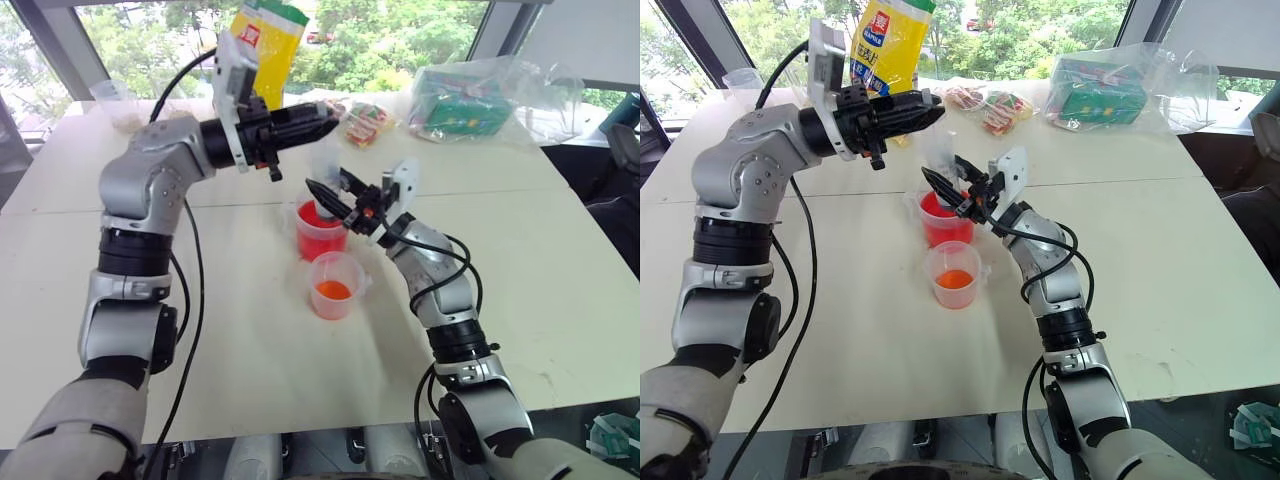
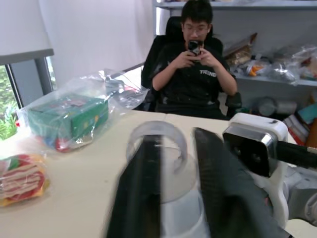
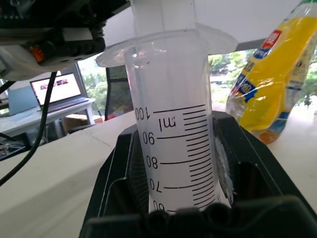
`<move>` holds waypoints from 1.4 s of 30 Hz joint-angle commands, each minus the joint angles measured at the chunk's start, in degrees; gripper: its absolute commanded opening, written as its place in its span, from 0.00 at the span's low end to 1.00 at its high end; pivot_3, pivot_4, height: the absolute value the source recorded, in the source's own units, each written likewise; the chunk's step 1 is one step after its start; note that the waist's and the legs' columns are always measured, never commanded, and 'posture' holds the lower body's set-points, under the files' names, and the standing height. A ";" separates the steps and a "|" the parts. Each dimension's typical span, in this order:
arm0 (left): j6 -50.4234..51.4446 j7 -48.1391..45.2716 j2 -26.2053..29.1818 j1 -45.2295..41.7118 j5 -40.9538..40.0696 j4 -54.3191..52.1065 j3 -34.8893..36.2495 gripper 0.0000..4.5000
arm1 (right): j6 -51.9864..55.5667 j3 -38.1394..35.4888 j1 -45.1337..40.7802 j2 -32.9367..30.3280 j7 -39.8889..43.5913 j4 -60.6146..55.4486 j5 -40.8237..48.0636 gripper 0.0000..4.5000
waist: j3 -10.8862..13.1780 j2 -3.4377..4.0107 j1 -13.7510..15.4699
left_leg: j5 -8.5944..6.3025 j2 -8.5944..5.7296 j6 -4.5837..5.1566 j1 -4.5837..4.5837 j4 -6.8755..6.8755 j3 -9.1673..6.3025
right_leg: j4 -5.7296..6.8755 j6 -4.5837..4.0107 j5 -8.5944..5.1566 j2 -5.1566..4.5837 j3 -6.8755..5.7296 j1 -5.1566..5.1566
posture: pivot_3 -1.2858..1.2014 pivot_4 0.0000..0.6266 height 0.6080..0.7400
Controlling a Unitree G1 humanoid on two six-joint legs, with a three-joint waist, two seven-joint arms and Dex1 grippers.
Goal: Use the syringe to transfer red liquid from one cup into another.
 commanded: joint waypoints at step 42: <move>10.75 -5.76 10.72 3.23 -8.39 -8.44 4.01 0.99 | 22.54 -0.18 12.51 -12.67 1.22 -34.54 19.92 0.32 | 0.01 0.00 0.22 | -0.01 -0.01 0.01 0.00 0.02 -0.04 | -0.04 0.01 -0.01 -0.01 -0.04 0.04 | 0.52 0.24 1.00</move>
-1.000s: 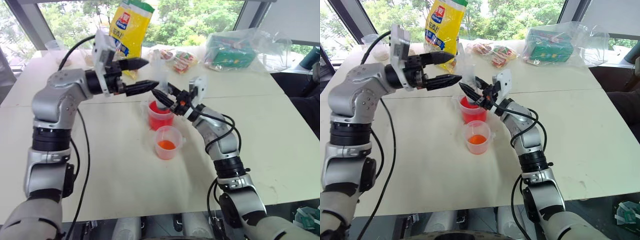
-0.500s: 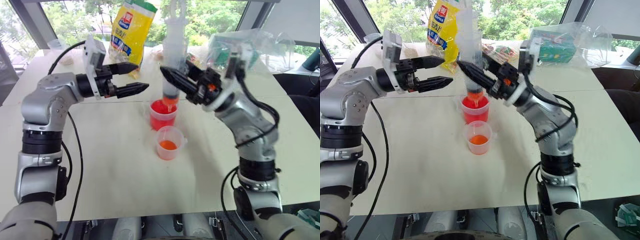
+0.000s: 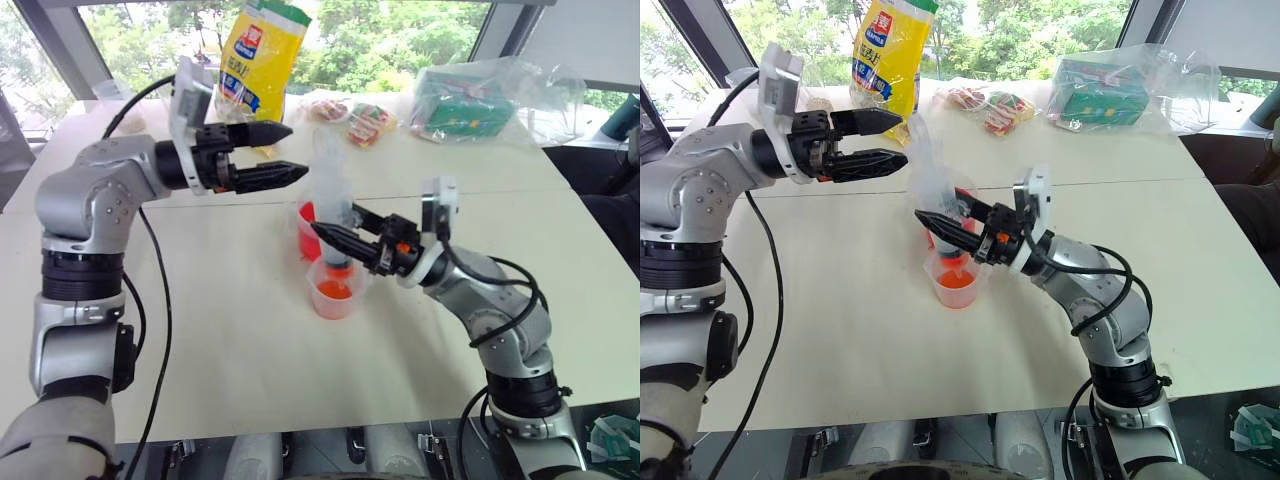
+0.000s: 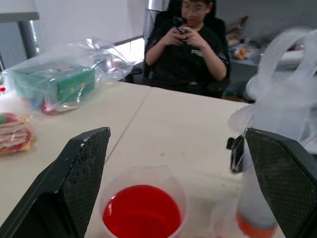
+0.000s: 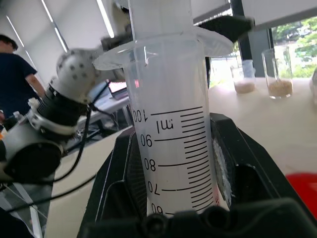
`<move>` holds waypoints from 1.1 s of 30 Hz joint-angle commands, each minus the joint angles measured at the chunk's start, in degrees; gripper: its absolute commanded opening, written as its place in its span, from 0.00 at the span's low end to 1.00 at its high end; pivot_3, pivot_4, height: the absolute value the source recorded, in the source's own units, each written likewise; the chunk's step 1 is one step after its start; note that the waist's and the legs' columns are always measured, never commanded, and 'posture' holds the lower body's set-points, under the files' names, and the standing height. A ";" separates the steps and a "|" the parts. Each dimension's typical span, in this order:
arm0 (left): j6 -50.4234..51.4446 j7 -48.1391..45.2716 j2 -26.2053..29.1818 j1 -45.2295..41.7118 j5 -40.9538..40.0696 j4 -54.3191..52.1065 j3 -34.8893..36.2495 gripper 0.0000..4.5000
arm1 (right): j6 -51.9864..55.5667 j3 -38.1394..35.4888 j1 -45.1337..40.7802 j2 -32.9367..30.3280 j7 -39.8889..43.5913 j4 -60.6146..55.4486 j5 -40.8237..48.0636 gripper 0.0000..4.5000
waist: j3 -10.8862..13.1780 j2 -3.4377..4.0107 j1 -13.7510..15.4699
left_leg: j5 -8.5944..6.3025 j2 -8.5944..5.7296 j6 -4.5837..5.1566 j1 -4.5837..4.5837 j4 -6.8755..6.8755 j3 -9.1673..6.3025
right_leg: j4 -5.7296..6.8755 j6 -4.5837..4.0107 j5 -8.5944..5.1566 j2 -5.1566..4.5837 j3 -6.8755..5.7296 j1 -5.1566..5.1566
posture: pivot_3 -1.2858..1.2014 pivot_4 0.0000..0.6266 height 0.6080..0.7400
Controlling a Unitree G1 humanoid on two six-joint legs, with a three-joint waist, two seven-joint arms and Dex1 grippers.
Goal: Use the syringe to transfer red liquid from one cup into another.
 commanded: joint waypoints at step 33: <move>0.93 -0.21 -0.18 -2.38 -3.87 -1.92 2.82 0.99 | -3.82 0.13 -1.00 0.08 1.98 1.38 -2.93 0.32 | 0.00 -0.01 0.08 | 0.00 0.00 0.00 0.00 0.02 0.00 | 0.00 0.00 0.00 0.00 0.00 0.01 | 0.52 0.24 1.00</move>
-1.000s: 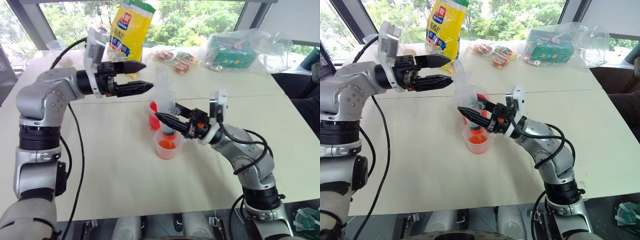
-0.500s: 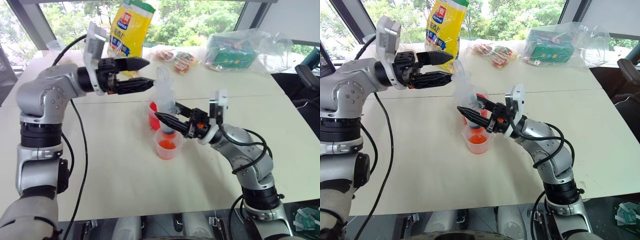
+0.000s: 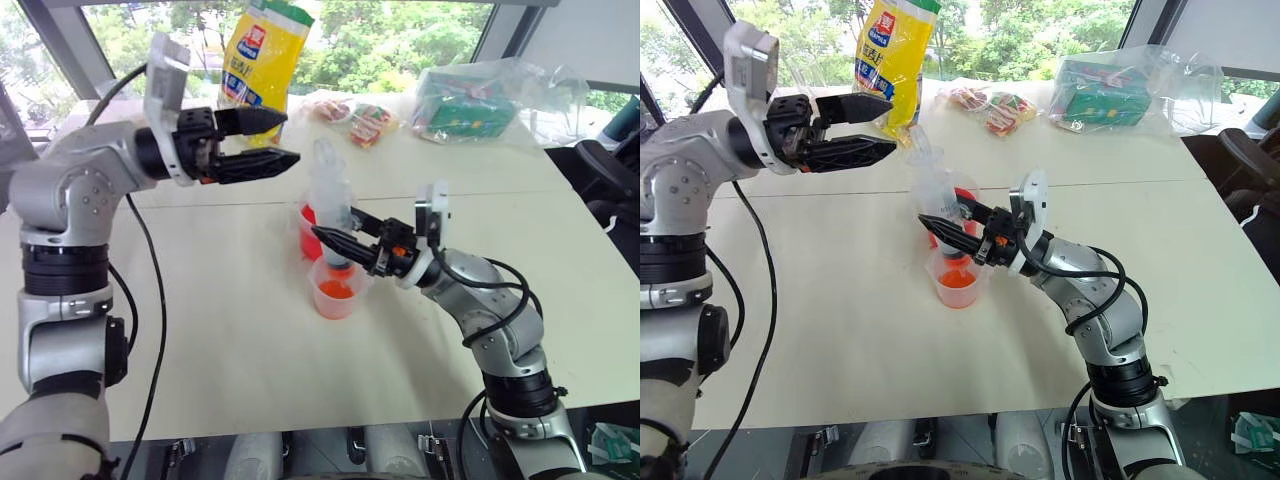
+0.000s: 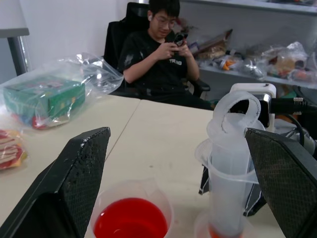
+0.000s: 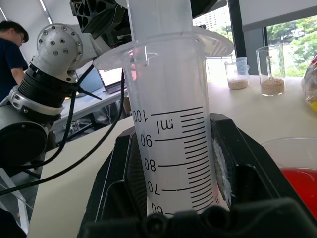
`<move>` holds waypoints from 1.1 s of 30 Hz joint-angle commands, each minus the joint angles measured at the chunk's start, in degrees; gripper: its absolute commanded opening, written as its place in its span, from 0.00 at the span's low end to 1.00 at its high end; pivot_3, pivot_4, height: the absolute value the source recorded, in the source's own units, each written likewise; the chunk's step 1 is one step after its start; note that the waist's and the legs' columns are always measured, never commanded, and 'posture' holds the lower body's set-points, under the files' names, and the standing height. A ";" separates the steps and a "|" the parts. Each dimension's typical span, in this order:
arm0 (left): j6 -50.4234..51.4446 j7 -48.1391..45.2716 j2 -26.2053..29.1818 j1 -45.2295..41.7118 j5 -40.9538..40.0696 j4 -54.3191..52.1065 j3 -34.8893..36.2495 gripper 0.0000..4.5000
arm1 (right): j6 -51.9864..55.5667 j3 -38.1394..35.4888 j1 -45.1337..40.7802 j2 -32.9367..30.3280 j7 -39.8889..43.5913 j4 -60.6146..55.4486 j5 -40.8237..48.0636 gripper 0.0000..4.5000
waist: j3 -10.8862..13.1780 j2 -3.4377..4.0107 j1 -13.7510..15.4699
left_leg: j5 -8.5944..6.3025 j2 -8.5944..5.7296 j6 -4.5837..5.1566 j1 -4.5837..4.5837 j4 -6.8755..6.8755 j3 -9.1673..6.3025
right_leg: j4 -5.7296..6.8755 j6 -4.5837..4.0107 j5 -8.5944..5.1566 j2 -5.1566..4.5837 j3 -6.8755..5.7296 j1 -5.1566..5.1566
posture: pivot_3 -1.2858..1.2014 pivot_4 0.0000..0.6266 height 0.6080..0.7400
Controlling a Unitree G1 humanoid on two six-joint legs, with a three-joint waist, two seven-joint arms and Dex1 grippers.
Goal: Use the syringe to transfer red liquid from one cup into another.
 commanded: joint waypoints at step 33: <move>-1.34 2.40 -6.99 2.35 1.18 -8.88 -6.55 0.01 | 1.17 -2.37 -5.15 0.75 -1.52 -2.49 2.70 0.32 | 0.00 0.00 -0.01 | 0.00 0.00 0.00 0.01 0.00 -0.01 | 0.01 0.00 0.00 0.01 0.00 0.01 | 0.52 0.24 1.00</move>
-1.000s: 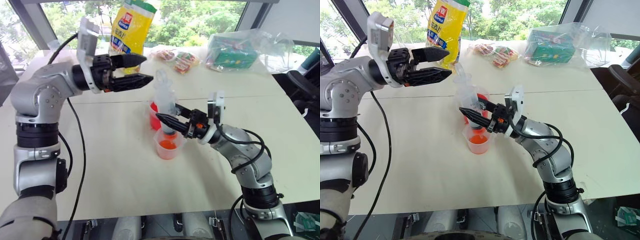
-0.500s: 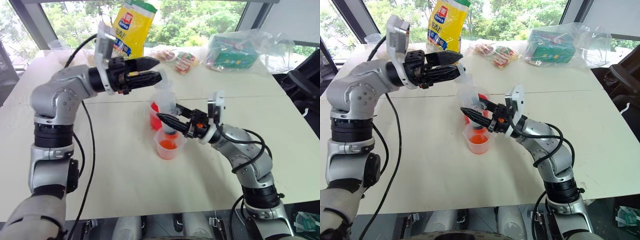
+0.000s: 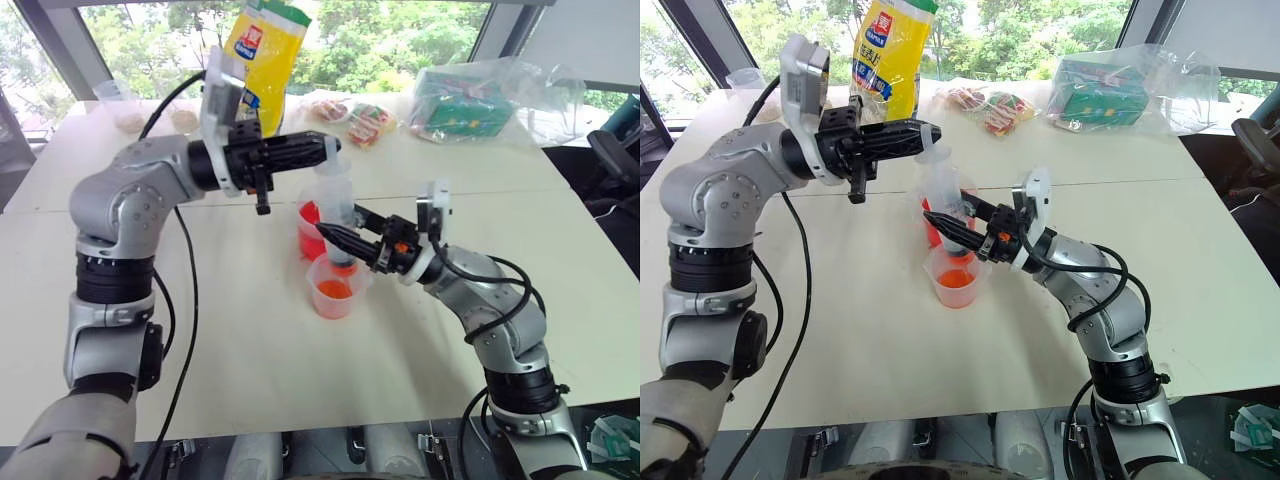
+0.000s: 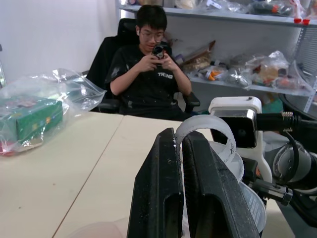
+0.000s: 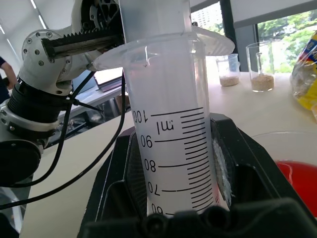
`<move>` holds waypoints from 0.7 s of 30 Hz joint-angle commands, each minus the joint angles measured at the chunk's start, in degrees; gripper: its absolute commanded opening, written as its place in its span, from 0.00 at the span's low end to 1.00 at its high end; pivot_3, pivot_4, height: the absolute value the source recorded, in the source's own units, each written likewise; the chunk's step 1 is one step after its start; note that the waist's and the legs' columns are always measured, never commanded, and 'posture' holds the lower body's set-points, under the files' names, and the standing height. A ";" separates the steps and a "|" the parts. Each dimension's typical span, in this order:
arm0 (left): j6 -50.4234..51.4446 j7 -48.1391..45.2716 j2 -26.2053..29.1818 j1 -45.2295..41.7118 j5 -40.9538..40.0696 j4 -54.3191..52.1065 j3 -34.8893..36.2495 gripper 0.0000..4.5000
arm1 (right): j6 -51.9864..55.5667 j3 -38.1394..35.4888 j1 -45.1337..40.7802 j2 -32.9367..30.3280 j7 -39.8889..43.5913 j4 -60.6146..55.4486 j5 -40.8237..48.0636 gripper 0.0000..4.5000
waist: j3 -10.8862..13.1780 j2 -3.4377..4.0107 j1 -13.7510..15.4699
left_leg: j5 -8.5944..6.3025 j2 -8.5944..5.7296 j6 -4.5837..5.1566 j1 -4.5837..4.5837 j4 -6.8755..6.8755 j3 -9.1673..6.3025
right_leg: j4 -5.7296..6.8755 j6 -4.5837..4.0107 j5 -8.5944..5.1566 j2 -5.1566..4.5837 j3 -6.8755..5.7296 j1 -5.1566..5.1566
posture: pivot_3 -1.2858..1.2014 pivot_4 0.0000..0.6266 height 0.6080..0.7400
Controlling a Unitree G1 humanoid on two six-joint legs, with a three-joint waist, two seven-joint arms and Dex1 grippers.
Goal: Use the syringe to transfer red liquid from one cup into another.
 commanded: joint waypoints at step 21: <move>4.91 1.37 -0.65 0.47 -1.42 -6.11 -4.22 0.01 | 4.44 -5.22 -8.87 1.34 -5.05 -5.69 8.87 0.32 | 0.00 0.00 0.01 | 0.00 0.00 0.00 0.00 0.00 -0.01 | 0.00 0.00 0.00 0.00 0.00 0.00 | 0.52 0.24 1.00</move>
